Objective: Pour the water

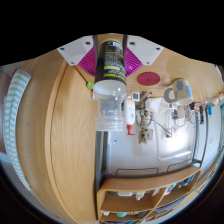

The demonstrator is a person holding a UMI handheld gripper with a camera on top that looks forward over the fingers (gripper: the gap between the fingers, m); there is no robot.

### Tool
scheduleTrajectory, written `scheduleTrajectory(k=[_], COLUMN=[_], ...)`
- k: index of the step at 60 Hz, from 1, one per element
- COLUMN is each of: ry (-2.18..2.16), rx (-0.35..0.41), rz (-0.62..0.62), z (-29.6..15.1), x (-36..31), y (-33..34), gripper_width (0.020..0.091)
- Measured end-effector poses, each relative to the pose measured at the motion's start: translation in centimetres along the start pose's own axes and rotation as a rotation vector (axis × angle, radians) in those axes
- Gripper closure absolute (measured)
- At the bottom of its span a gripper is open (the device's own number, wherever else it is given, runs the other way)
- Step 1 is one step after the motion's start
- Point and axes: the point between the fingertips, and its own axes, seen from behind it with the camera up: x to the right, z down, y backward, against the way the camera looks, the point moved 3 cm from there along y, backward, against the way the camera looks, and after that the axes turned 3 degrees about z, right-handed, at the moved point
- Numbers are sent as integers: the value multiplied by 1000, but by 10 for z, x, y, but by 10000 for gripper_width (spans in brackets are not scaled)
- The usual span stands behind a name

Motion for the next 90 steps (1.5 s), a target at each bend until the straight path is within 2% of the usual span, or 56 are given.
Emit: scheduleTrajectory(k=[5,8,23,34,50,63,68,83,90], ry=[-7,-2,89,476,1117,1559,1719,2034,2098], rx=[10,11,9,30,147,228,287,374,387], rz=[5,6,8,20,88,107,140,226,253], z=[0,0,-5,-32,-87,-106,-116,-133,-135], x=[-1,-1,-11,-28,-80,-124,-140,-169,-175], y=[1,2,-1,-24,-64,-83,-88,-95,-97], gripper_width=[839,855,855,854,854,855,855,856,857])
